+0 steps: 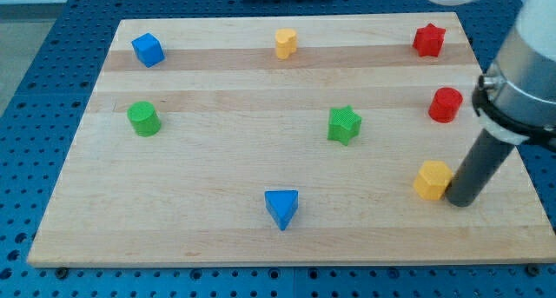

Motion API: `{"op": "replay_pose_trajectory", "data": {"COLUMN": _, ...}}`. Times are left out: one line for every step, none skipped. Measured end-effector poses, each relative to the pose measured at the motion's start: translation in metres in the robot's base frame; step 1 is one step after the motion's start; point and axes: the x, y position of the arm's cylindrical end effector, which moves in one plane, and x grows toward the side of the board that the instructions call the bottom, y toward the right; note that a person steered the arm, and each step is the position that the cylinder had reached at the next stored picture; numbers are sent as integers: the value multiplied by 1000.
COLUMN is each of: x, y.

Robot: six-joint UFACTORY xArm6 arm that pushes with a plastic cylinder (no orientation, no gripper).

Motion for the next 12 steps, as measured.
{"op": "replay_pose_trajectory", "data": {"x": 0, "y": -21}}
{"op": "replay_pose_trajectory", "data": {"x": 0, "y": -45}}
{"op": "replay_pose_trajectory", "data": {"x": 1, "y": -59}}
{"op": "replay_pose_trajectory", "data": {"x": 12, "y": -28}}
{"op": "replay_pose_trajectory", "data": {"x": 8, "y": 10}}
{"op": "replay_pose_trajectory", "data": {"x": 7, "y": 7}}
{"op": "replay_pose_trajectory", "data": {"x": -21, "y": -15}}
{"op": "replay_pose_trajectory", "data": {"x": -50, "y": -31}}
{"op": "replay_pose_trajectory", "data": {"x": -50, "y": -31}}
{"op": "replay_pose_trajectory", "data": {"x": -50, "y": -31}}
{"op": "replay_pose_trajectory", "data": {"x": -49, "y": -43}}
{"op": "replay_pose_trajectory", "data": {"x": -49, "y": -66}}
